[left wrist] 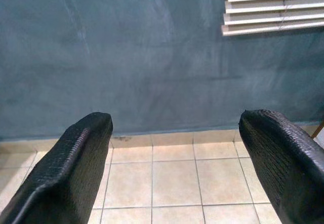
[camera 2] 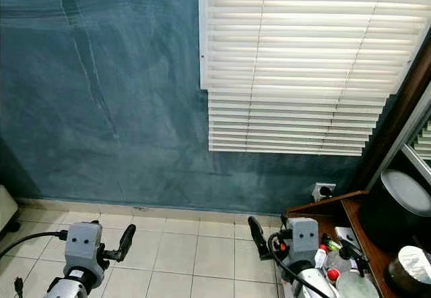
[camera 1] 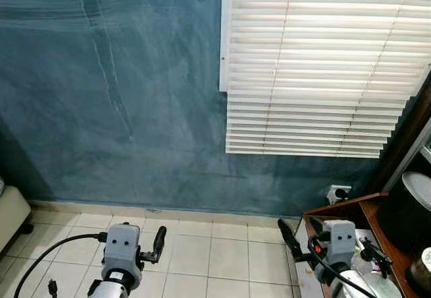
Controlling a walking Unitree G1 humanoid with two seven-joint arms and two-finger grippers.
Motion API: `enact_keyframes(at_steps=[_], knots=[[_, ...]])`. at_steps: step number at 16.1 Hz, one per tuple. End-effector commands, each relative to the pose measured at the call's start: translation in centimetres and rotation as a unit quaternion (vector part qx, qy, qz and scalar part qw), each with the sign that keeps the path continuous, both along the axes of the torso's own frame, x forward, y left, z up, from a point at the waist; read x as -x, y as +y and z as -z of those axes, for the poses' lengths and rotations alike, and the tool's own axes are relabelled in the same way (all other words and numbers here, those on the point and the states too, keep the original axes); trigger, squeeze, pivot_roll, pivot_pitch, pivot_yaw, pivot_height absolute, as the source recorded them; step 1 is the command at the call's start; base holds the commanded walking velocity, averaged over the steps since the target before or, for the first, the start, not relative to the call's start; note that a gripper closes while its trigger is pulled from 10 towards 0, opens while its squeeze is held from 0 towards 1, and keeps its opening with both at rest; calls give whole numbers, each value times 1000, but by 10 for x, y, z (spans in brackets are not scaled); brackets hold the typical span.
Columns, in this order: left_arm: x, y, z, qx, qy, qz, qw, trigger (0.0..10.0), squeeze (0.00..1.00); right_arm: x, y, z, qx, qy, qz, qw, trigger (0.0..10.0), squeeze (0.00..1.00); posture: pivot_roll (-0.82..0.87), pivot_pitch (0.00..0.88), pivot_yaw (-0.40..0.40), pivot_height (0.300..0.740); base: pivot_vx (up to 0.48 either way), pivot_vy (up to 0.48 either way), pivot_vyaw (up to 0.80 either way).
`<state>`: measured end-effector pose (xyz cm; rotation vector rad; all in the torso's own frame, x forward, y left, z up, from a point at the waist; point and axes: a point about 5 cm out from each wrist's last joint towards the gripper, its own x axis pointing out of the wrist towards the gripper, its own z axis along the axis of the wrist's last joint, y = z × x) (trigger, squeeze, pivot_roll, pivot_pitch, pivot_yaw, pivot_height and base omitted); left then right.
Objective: Clean up the room
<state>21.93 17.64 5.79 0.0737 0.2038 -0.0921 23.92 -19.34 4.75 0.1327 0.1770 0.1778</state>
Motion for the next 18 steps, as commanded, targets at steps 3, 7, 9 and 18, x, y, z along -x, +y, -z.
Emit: enact_keyframes(at_steps=[3, 7, 9, 18], knots=[[-9, -4, -5, -3, -2, -3, 1000, 10000, 0, 2, 2, 5, 1, 15, -3, 1000, 10000, 0, -58, 0, -15, 740, 0, 0, 0], [-9, -4, -5, -3, -2, -3, 1000, 10000, 0, 2, 2, 5, 1, 15, -3, 1000, 10000, 0, -58, 0, -15, 740, 0, 0, 0], [-9, -4, -5, -3, -2, -3, 1000, 10000, 0, 2, 2, 5, 1, 15, -3, 1000, 10000, 0, -58, 0, -15, 740, 0, 0, 0], [-9, -4, -5, -3, -2, -3, 1000, 10000, 0, 2, 2, 5, 1, 15, -3, 1000, 10000, 0, -58, 0, -15, 740, 0, 0, 0]])
